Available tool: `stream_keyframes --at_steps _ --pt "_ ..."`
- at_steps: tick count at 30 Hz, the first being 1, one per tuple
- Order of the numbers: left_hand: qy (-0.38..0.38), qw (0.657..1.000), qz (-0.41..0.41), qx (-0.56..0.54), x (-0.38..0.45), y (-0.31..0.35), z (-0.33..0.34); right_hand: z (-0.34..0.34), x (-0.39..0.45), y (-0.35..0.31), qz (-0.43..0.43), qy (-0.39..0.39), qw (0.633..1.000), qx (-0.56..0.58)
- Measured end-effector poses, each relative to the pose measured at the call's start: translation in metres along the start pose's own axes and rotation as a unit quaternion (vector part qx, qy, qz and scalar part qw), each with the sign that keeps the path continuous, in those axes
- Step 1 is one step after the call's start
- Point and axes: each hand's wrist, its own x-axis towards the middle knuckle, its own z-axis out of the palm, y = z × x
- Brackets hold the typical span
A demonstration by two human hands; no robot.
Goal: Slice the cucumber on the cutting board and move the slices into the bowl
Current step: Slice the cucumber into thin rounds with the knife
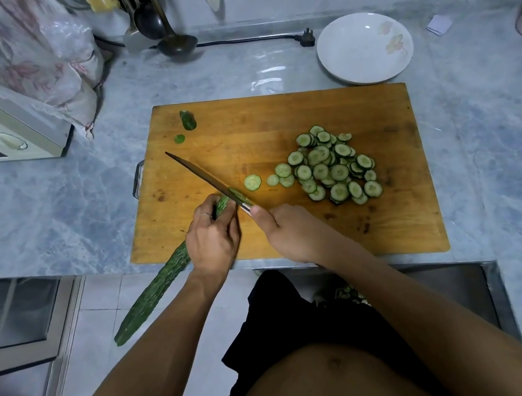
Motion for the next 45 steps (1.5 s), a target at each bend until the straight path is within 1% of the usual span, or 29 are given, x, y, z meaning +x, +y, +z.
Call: stream_keyframes --at_steps 3,7,12,19,27,31,37,45 --pt "0.001 1.0 -0.003 -0.002 -0.001 -0.002 0.003 0.001 0.005 -0.001 0.017 0.004 1.0 0.015" --pt "0.003 1.0 -0.007 -0.006 -0.001 -0.001 0.001 0.004 0.003 0.001 0.004 0.021 1.0 0.016" --pt "-0.005 1.0 -0.018 -0.013 -0.001 -0.001 0.0 -0.007 0.0 0.009 0.014 0.021 0.999 0.036" --pt "-0.008 1.0 -0.007 -0.016 -0.001 0.0 -0.003 -0.013 -0.024 0.006 -0.034 0.005 0.999 0.001" --pt "0.001 1.0 0.002 -0.015 -0.001 0.002 -0.005 -0.013 -0.031 0.001 -0.041 -0.001 0.999 -0.008" --pt "-0.006 1.0 -0.006 -0.011 0.0 0.001 -0.004 -0.011 -0.028 -0.001 -0.031 0.001 1.0 -0.002" --pt "0.008 1.0 0.002 -0.011 -0.001 0.001 0.0 -0.003 -0.015 0.0 -0.005 0.003 1.0 0.018" --pt "0.003 1.0 -0.008 -0.012 -0.002 -0.001 0.002 0.009 0.011 -0.001 0.009 -0.002 1.0 0.004"
